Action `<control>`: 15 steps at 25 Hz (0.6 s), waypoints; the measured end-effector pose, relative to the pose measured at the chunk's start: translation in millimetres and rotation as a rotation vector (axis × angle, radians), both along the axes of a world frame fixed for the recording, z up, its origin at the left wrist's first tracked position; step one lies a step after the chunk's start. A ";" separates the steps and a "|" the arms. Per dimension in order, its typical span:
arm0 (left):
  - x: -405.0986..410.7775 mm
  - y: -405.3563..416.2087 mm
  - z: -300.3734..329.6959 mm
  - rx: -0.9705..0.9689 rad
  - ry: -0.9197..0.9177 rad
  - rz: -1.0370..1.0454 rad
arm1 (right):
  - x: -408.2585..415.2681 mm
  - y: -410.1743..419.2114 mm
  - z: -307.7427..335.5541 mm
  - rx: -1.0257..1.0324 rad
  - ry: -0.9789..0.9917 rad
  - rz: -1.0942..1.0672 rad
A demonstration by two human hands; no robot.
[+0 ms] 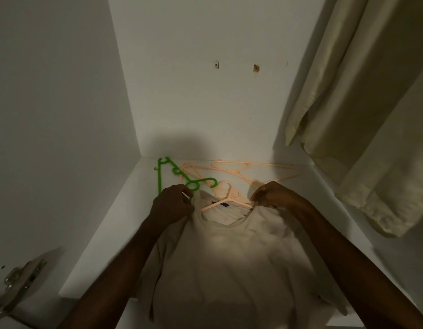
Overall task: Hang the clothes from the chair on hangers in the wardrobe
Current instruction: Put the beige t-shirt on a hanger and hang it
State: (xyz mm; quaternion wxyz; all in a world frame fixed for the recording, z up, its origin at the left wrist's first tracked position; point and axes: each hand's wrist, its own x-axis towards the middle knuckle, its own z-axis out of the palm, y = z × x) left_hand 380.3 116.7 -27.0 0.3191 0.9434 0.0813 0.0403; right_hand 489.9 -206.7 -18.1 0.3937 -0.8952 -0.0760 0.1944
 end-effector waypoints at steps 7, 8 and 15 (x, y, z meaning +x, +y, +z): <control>-7.1 6.2 -10.8 0.192 0.026 -0.098 | -9.0 -19.9 -7.7 -0.259 -0.108 0.035; -7.5 5.1 -12.0 0.232 -0.007 -0.090 | -11.6 -19.0 -9.3 -0.258 -0.136 0.023; -11.2 50.0 15.3 0.178 -0.057 0.035 | -20.7 -38.9 -17.4 -0.246 -0.166 0.029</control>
